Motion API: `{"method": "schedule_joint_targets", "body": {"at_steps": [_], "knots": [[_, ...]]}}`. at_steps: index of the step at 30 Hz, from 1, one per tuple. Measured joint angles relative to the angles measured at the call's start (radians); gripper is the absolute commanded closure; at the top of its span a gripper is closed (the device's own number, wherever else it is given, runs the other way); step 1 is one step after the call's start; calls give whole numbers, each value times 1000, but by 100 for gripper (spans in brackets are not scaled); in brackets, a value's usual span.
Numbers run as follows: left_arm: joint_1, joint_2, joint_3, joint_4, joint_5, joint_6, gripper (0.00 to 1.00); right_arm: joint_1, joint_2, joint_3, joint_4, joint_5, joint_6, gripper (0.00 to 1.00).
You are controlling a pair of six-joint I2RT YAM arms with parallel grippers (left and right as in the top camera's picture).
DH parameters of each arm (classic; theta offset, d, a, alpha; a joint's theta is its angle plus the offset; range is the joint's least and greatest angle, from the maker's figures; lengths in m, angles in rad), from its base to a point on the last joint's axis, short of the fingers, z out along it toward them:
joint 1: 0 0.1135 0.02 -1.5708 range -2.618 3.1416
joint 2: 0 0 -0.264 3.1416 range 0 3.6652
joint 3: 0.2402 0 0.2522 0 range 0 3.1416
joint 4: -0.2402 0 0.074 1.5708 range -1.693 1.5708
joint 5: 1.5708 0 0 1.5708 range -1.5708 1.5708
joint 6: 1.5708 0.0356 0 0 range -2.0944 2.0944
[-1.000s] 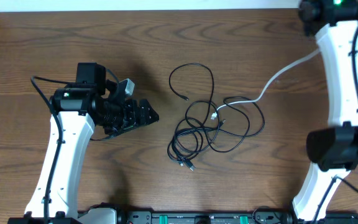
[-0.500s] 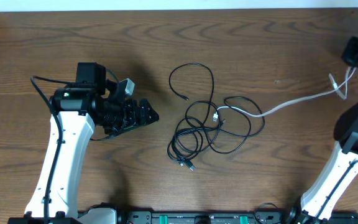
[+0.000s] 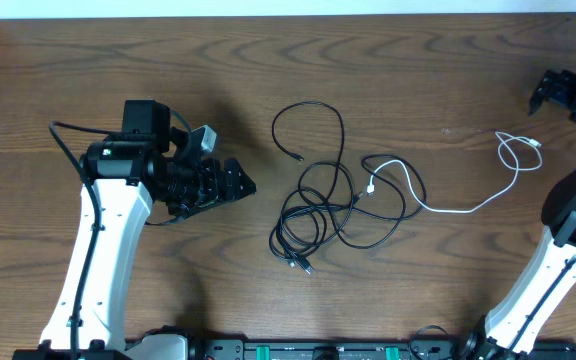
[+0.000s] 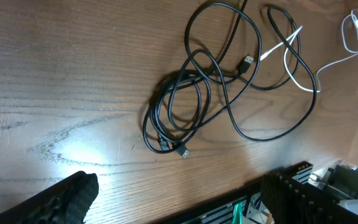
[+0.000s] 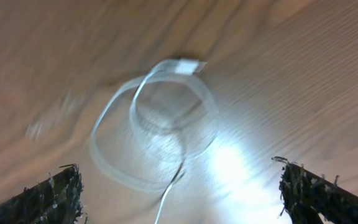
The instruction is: Untangle cables
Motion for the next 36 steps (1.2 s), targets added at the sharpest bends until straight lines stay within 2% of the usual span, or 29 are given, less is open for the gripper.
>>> {"method": "schedule_joint_targets", "body": {"at_steps": [4, 5, 7, 12, 15, 23, 27, 30, 31, 33, 34, 36], "knots": [[0, 0, 0, 0, 0, 0, 11, 20, 0, 0, -117, -152, -66, 5], [0, 0, 0, 0, 0, 0, 11, 26, 0, 0, -142, -192, -95, 12], [0, 0, 0, 0, 0, 0, 11, 42, 0, 0, -173, -260, -156, 19], [0, 0, 0, 0, 0, 0, 11, 111, 0, -23, -178, -351, -233, 20], [0, 0, 0, 0, 0, 0, 11, 158, 0, -62, -178, -375, -257, 36], [0, 0, 0, 0, 0, 0, 11, 206, -33, -270, -175, -404, -253, 34], [0, 0, 0, 1, 0, 0, 11, 204, -133, -452, -127, -375, -242, 32], [0, 0, 0, 0, 0, 0, 11, 205, -251, -586, -22, -369, -204, 29], [0, 0, 0, 1, 0, 0, 11, 206, -294, -632, 22, -372, -180, 30], [0, 0, 0, 0, 0, 0, 11, 206, -367, -717, 87, -377, -129, 47], [0, 0, 0, 2, -1, 0, 11, 210, -402, -758, 110, -379, -95, 52], [0, 0, 0, 2, -1, 0, 11, 221, -443, -827, 143, -382, -15, 54]]}}
